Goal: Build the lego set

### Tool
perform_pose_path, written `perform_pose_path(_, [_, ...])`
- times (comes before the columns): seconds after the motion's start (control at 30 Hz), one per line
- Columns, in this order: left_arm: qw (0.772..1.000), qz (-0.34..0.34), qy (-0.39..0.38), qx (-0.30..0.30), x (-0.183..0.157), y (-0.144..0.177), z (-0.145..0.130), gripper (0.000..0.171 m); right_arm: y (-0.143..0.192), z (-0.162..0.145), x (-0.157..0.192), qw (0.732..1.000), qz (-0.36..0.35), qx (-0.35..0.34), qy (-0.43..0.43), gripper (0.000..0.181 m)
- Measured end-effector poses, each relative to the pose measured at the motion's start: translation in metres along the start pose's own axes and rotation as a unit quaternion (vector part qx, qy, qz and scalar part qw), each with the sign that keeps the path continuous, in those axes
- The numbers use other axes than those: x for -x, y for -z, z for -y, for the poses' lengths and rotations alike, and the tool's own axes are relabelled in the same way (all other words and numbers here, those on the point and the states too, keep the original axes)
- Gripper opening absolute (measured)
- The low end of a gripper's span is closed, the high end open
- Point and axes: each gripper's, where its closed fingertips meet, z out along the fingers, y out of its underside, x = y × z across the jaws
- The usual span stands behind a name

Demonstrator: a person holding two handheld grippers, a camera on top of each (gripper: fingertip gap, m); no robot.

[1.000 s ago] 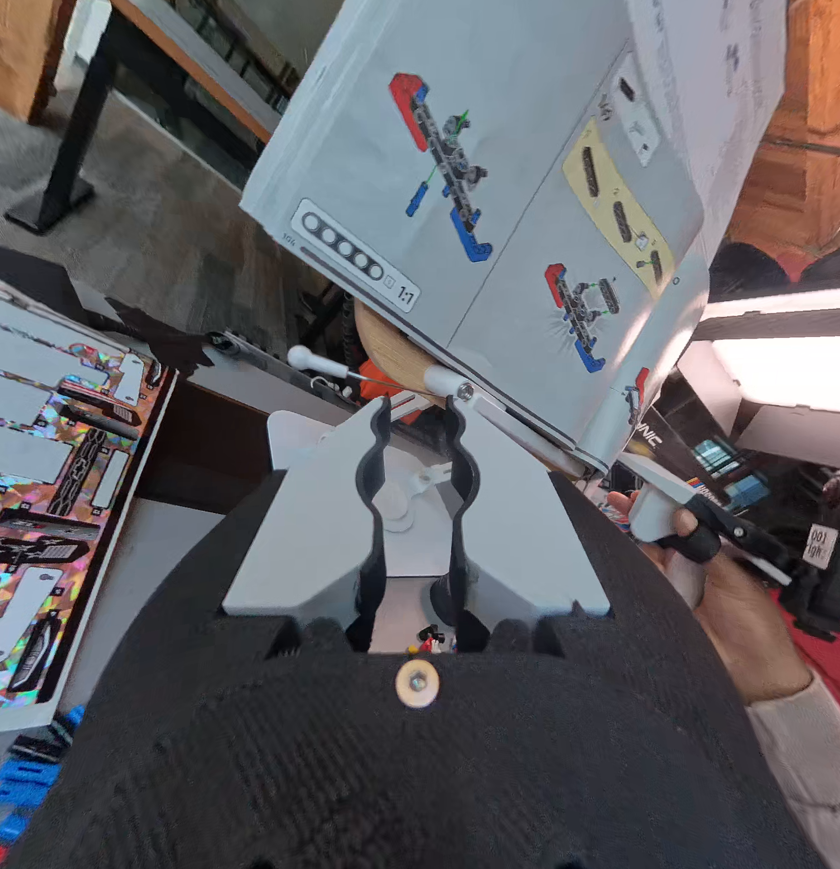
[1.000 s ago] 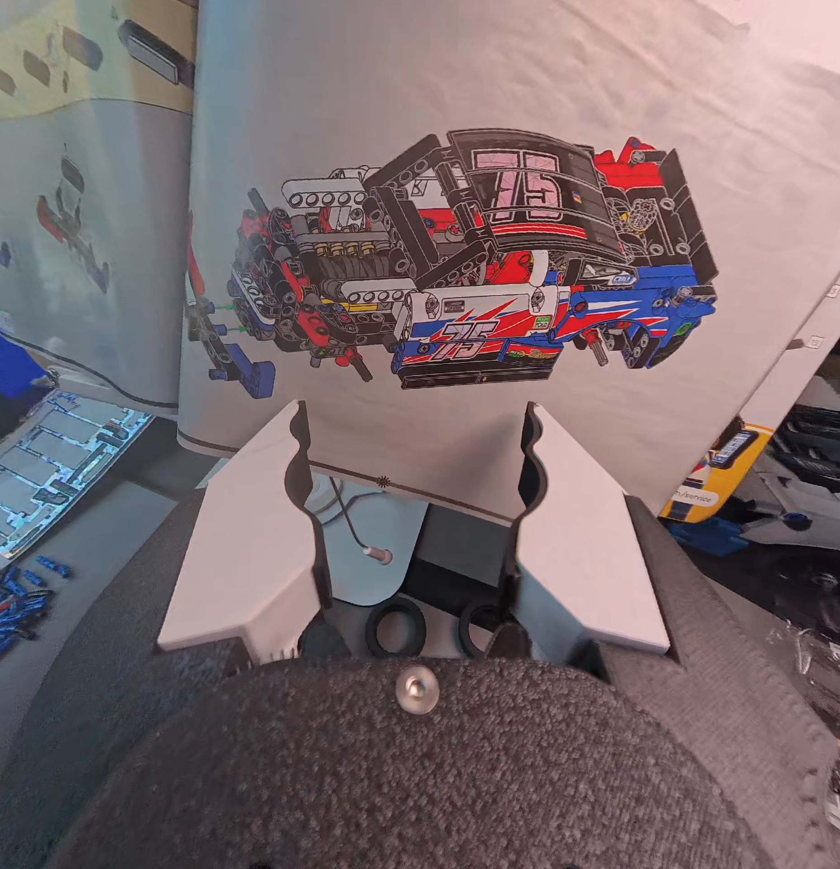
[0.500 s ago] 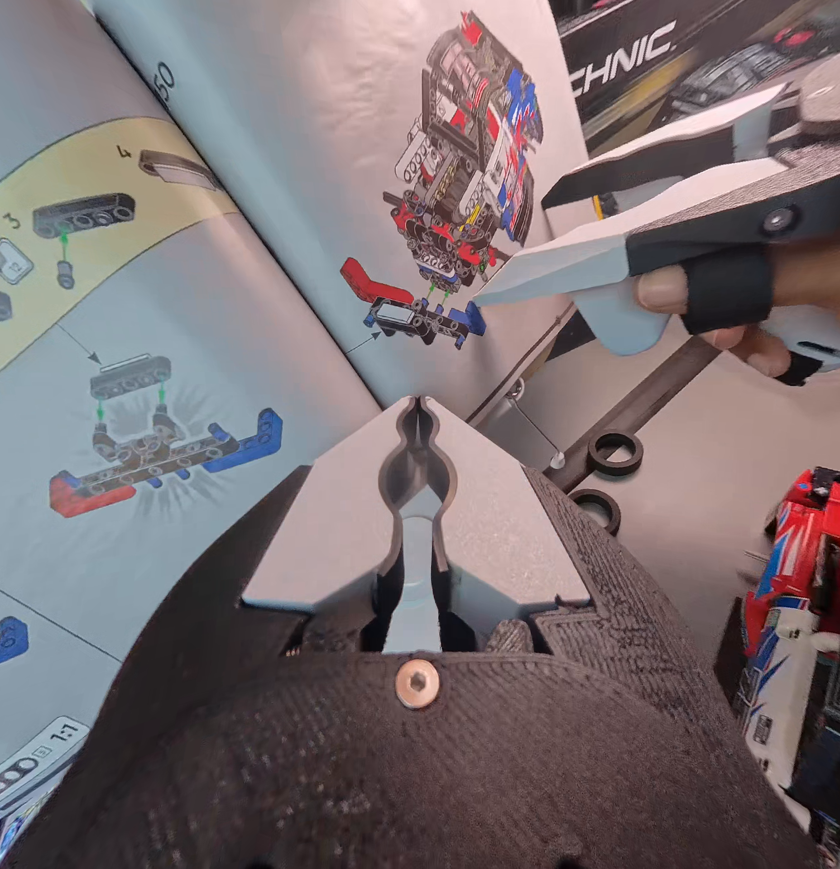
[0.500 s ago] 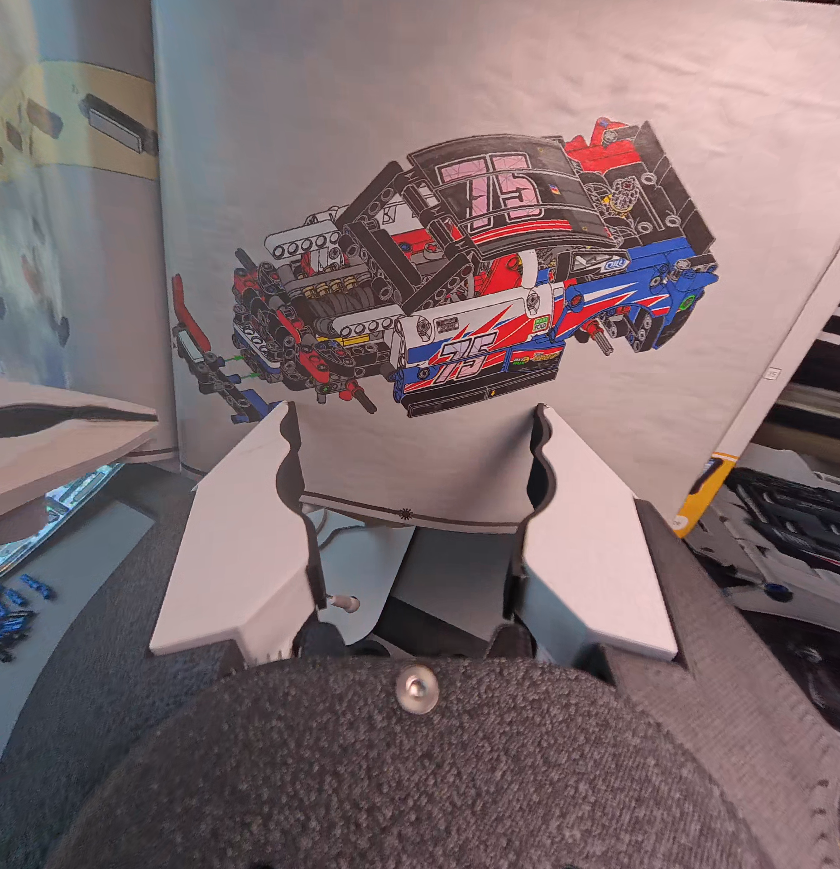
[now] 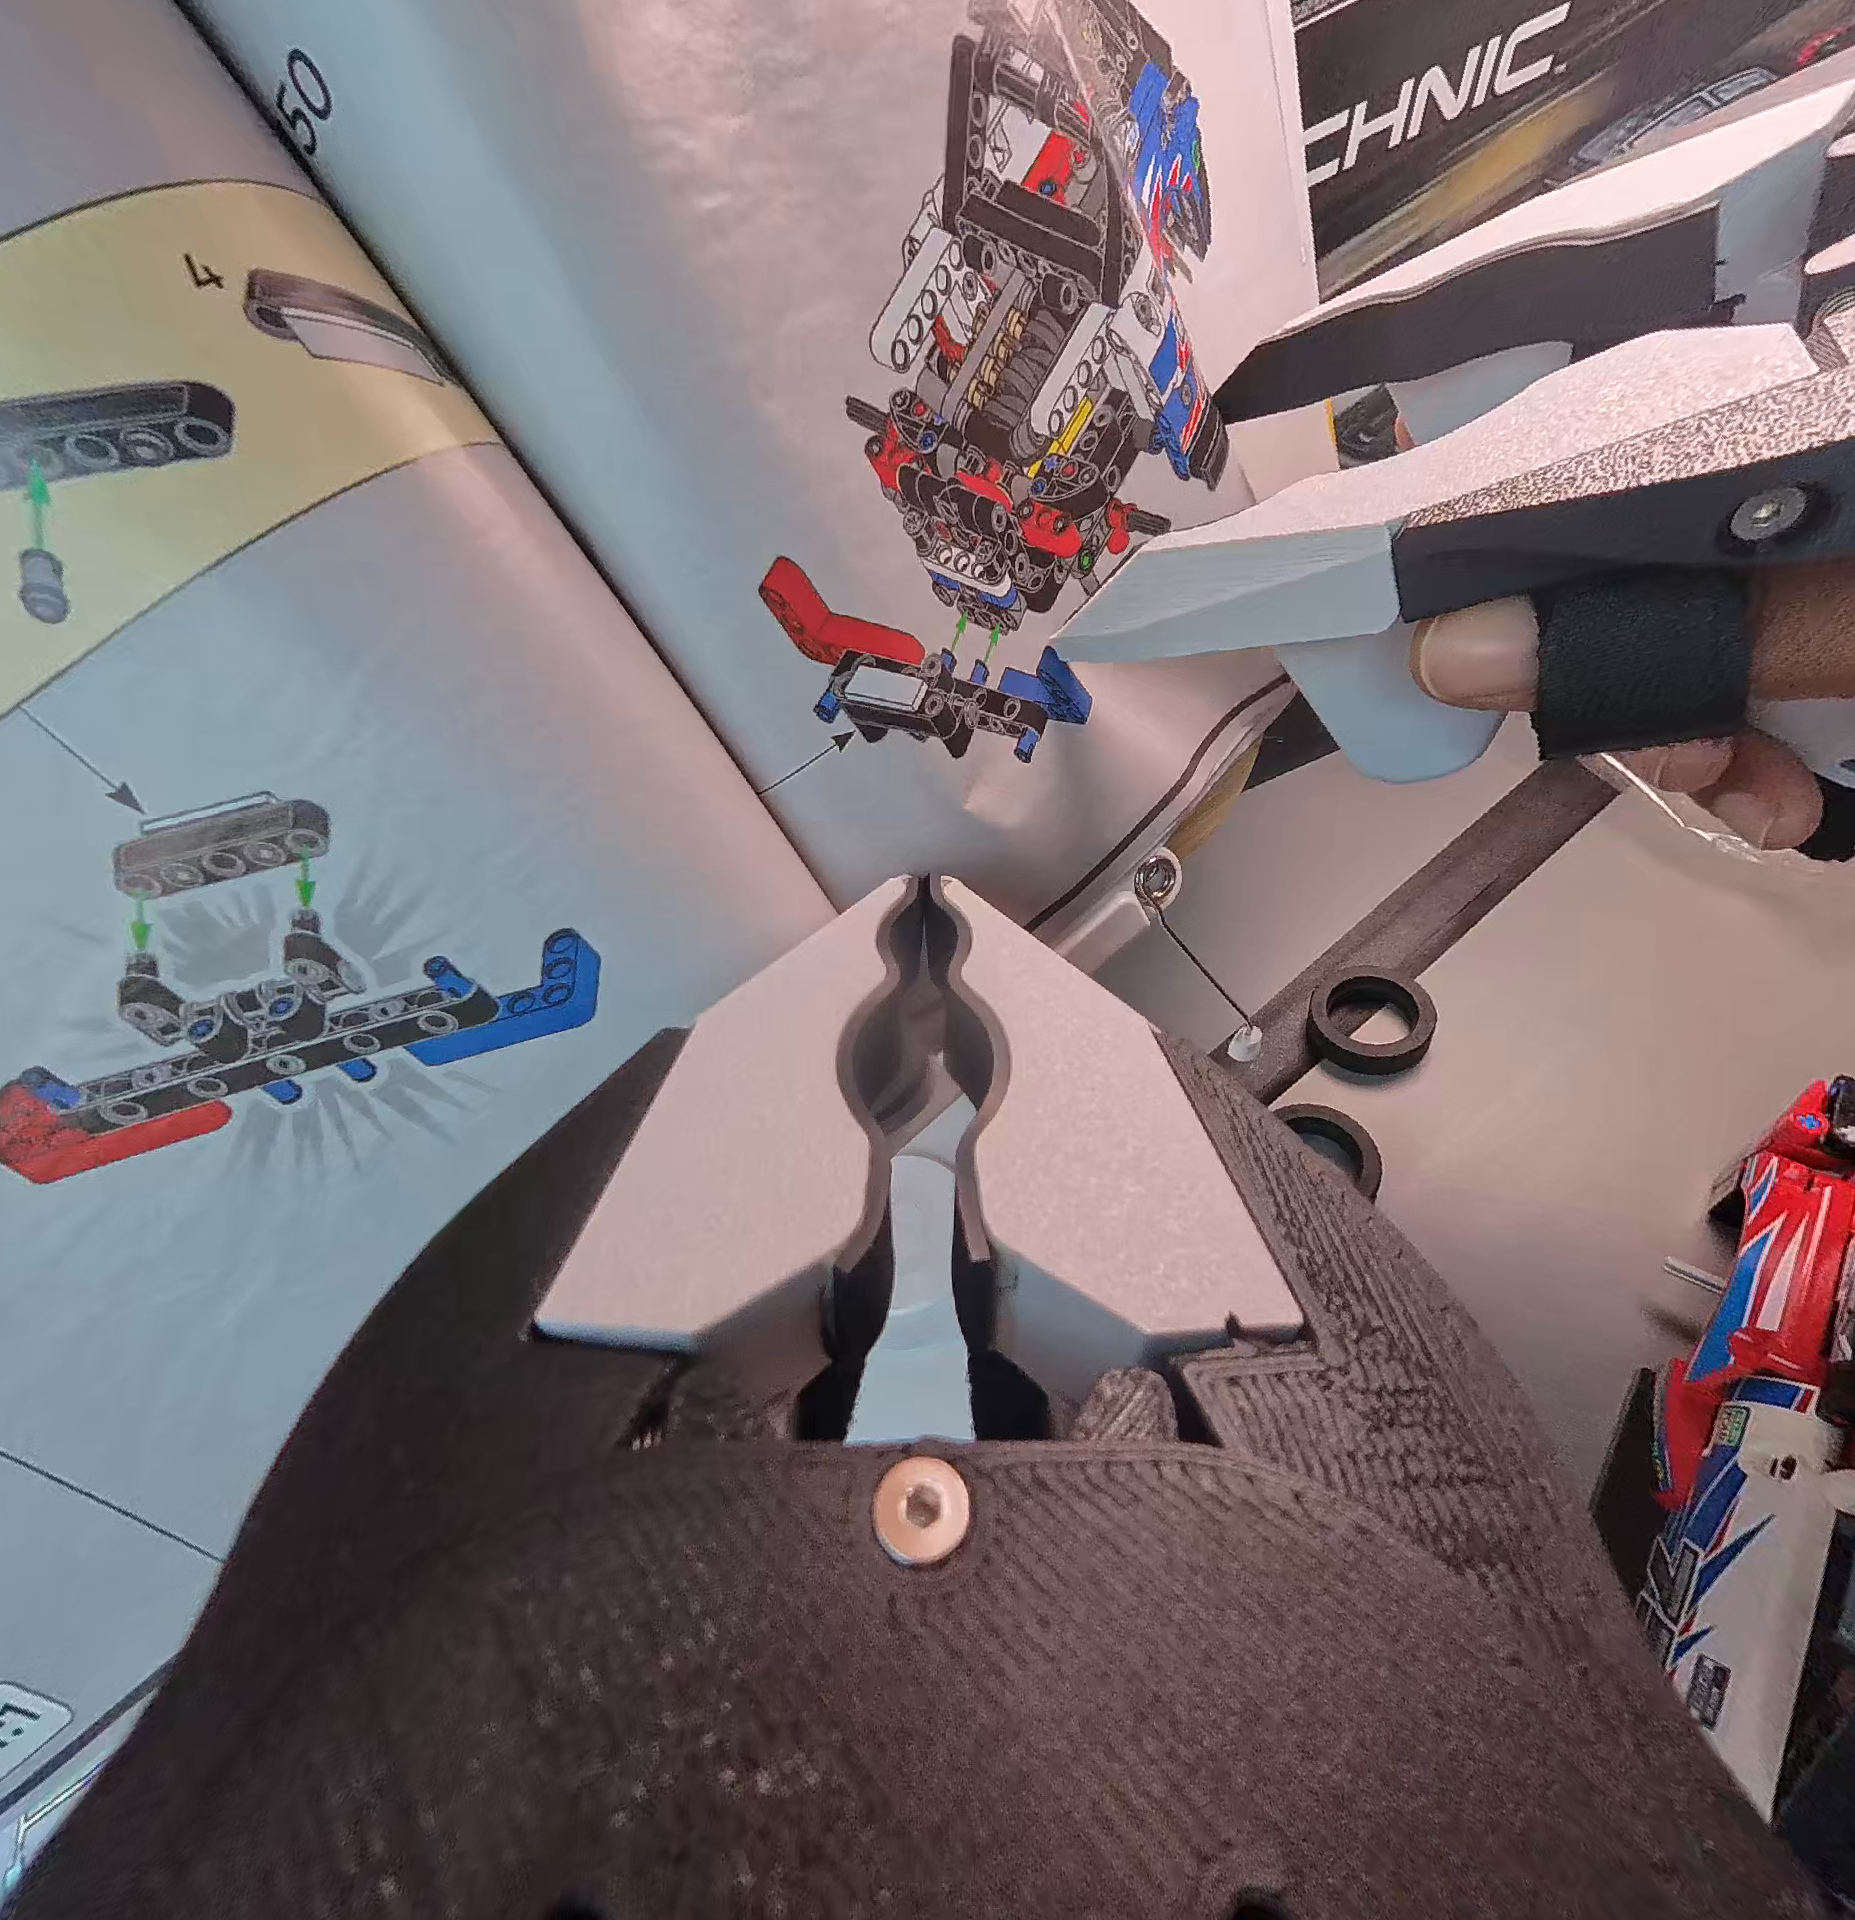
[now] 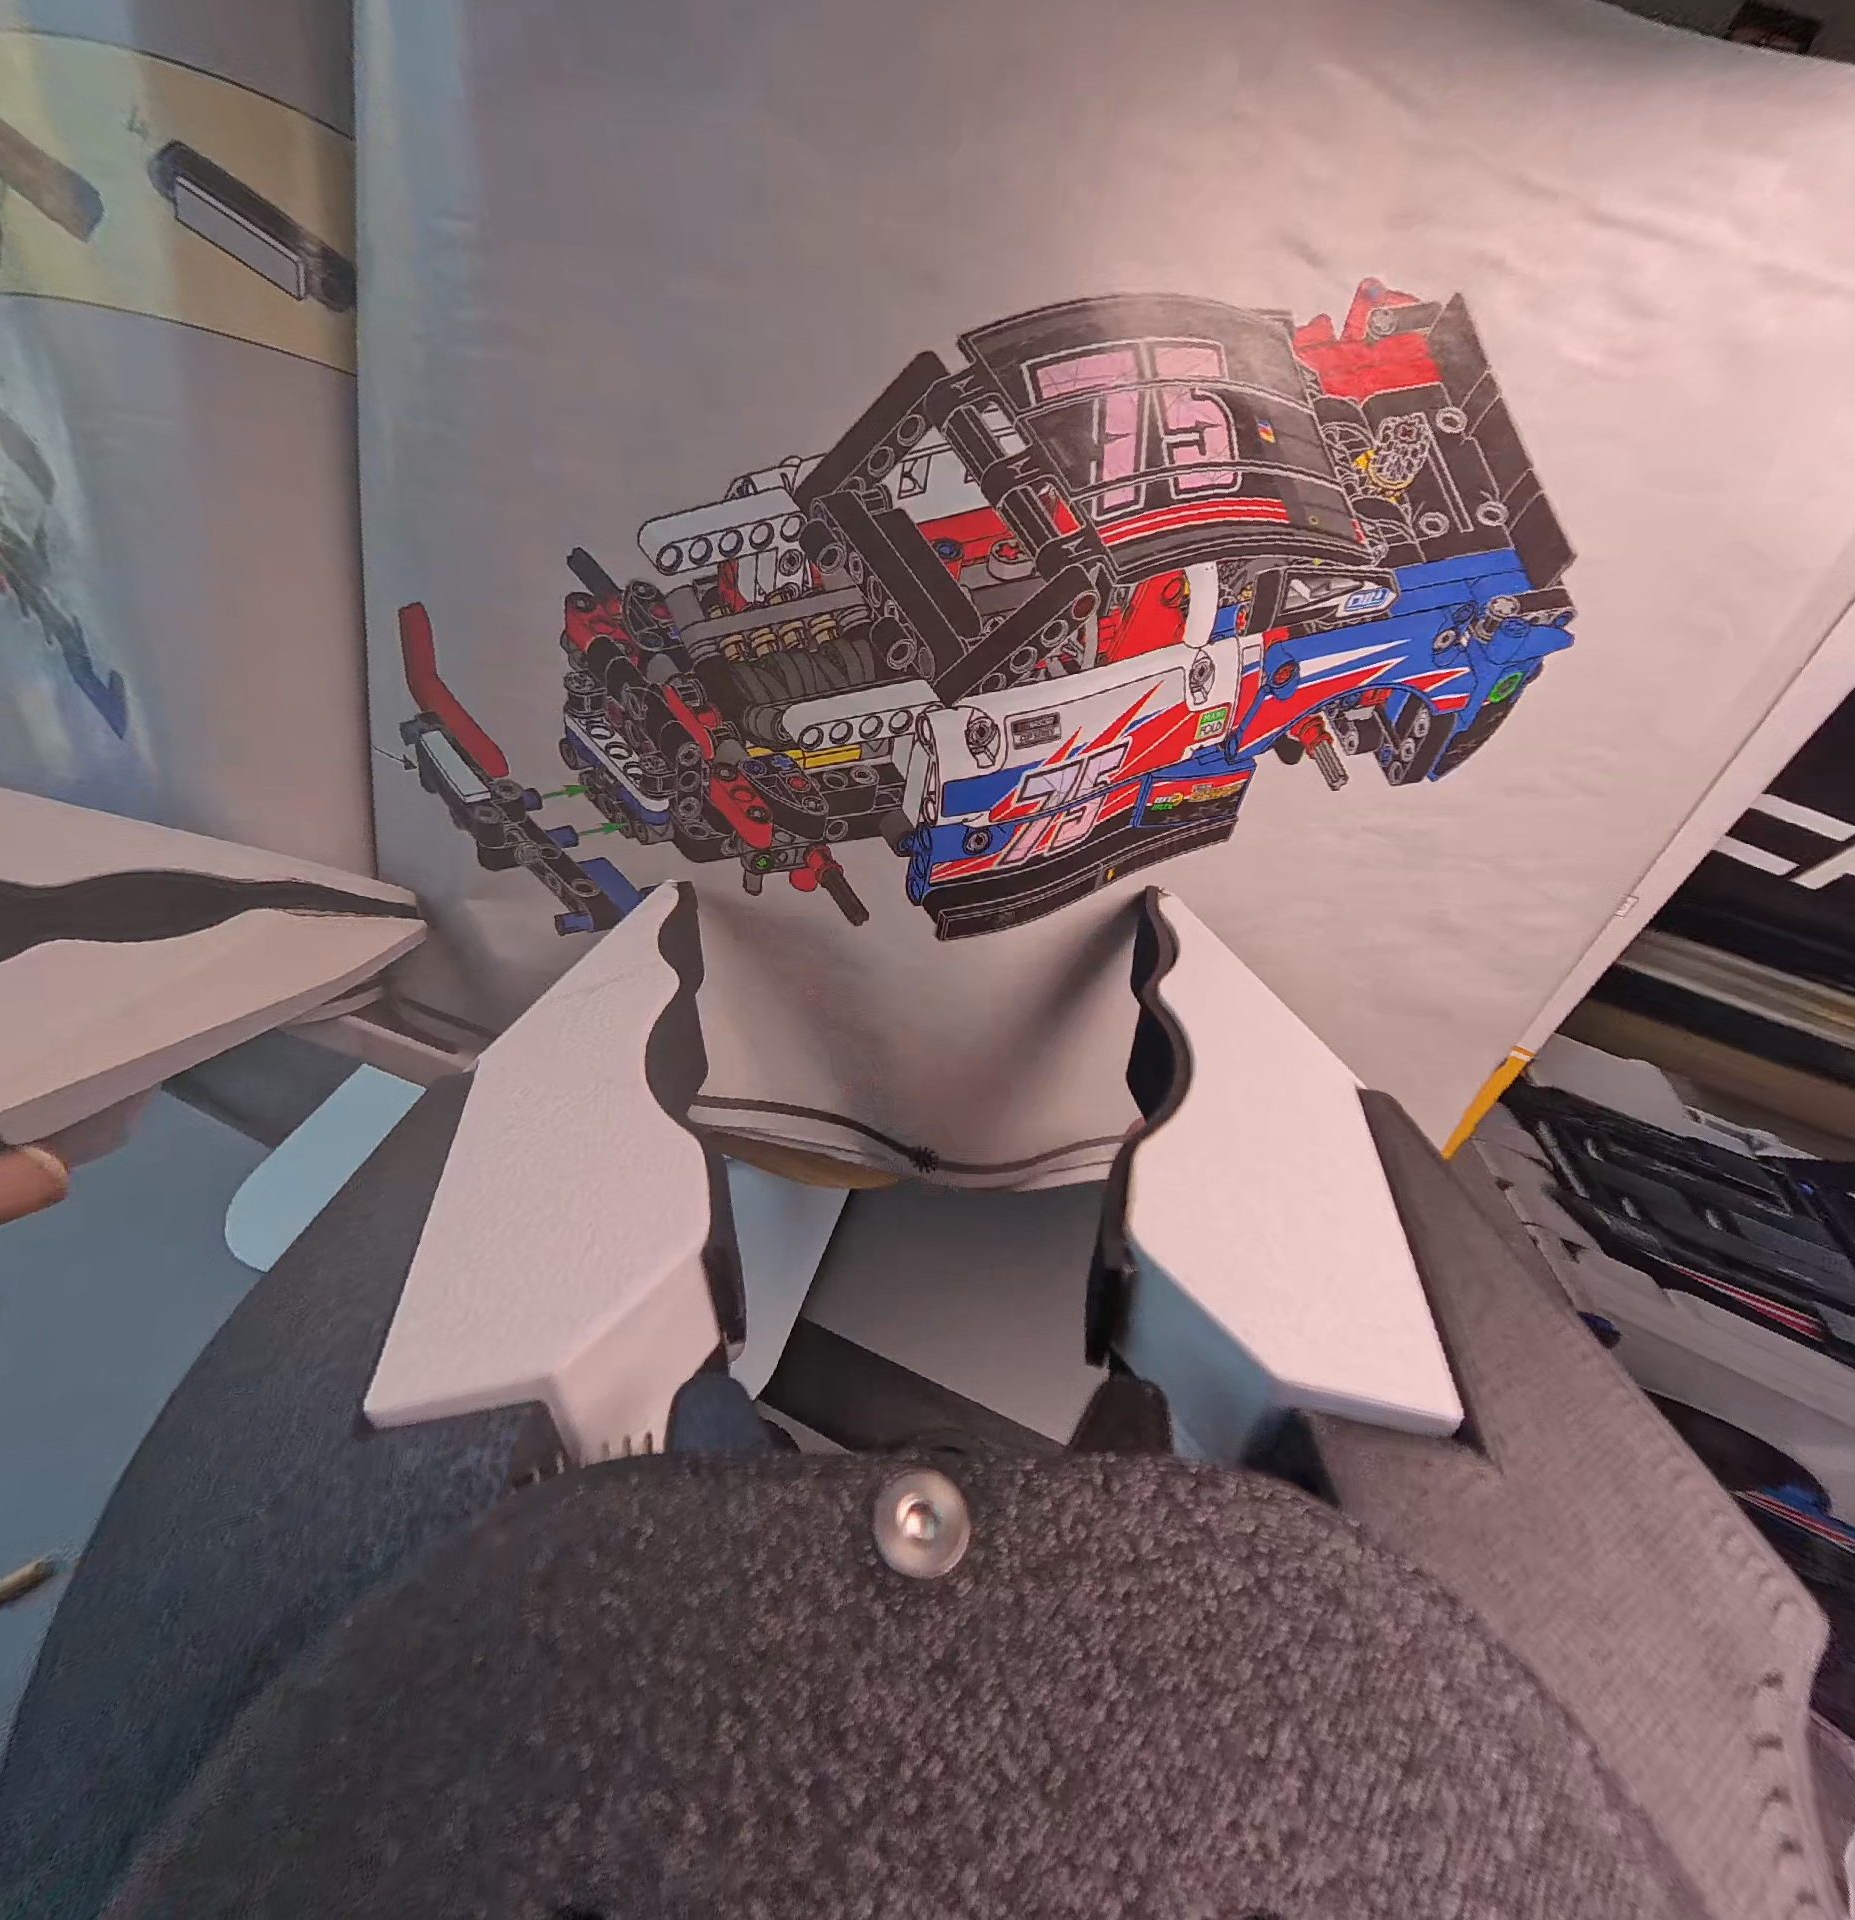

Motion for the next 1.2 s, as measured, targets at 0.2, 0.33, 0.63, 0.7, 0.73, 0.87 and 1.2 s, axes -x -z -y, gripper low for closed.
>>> perform_pose_path(0.2, [1.0,-0.01,0.014,-0.001,0.0,0.0,0.0,0.0,0.007,0.002,0.004,0.999,-0.018,-0.007,0.035,0.06])
perform_pose_path(0.33, [1.0,-0.011,0.012,0.0,-0.001,0.001,-0.001,0.0,0.017,0.004,0.013,0.997,-0.022,-0.018,0.07,0.038])
perform_pose_path(0.63, [0.999,-0.028,0.017,-0.008,-0.001,0.002,0.0,0.0,0.082,0.023,0.06,0.972,0.038,-0.162,0.166,0.012])
perform_pose_path(0.7, [0.998,-0.044,0.031,-0.024,-0.002,0.004,0.0,0.0,0.091,0.022,0.075,0.965,0.058,-0.177,0.185,0.005])
perform_pose_path(0.73, [0.996,-0.061,0.047,-0.037,-0.004,0.007,0.002,0.003,0.091,0.021,0.08,0.963,0.063,-0.176,0.195,0.004])
perform_pose_path(0.87, [0.962,-0.147,0.172,-0.154,-0.004,0.049,0.036,0.039,0.089,0.029,0.097,0.949,0.044,-0.184,0.254,0.0])
perform_pose_path(1.2, [0.939,-0.197,0.245,-0.137,0.022,0.087,0.055,0.022,0.059,0.027,0.173,0.831,-0.022,-0.189,0.523,0.001])
